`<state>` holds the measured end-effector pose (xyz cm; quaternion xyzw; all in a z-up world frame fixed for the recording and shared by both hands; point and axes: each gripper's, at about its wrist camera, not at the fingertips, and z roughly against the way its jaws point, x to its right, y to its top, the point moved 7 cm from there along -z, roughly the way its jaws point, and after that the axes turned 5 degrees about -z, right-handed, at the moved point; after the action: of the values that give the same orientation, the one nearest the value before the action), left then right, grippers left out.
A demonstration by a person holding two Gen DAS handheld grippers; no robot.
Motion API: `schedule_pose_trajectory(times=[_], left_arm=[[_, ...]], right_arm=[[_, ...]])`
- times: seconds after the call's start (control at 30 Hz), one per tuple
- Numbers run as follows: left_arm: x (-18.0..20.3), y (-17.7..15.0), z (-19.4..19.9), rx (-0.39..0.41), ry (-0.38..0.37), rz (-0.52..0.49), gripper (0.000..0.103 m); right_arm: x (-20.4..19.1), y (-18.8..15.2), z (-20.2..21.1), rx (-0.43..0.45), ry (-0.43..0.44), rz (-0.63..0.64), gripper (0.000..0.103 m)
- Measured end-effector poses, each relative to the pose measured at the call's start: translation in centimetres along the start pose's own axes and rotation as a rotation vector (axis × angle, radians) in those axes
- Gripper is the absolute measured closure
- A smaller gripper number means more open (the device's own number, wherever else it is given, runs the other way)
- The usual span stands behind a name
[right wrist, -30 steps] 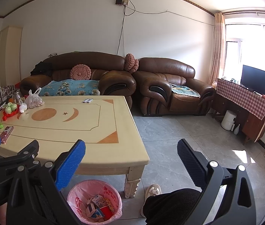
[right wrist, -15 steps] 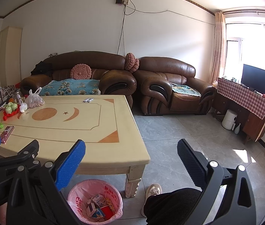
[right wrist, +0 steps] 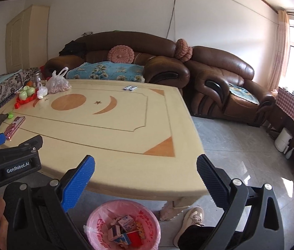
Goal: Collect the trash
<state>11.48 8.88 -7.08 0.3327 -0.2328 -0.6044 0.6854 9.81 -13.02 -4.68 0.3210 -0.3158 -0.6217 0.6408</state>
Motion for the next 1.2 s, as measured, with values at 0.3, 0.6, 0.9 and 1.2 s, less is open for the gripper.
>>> schedule_pose_trajectory(times=[0.3,0.6,0.9,1.2], left_arm=[[-2.5,0.2,-1.0,-0.003,0.047,-0.023,0.006],[2.8,-3.6,4.2,-0.027,-0.099,-0.069,0.006],[5.4,-5.4,6.2,-0.033,-0.121,-0.115,0.006],[6.9,-6.2,6.8,-0.037,-0.132,-0.137,0.006]], right_arm=[[-3.2,0.7,-1.1,0.022,-0.015,0.021,0.007],[2.5,-3.6,4.9,-0.010,-0.119,-0.028,0.007],[5.5,-5.6,7.4,-0.010,-0.174,-0.073,0.007],[6.9,-6.8,7.8,-0.030,-0.181,-0.108,0.007]])
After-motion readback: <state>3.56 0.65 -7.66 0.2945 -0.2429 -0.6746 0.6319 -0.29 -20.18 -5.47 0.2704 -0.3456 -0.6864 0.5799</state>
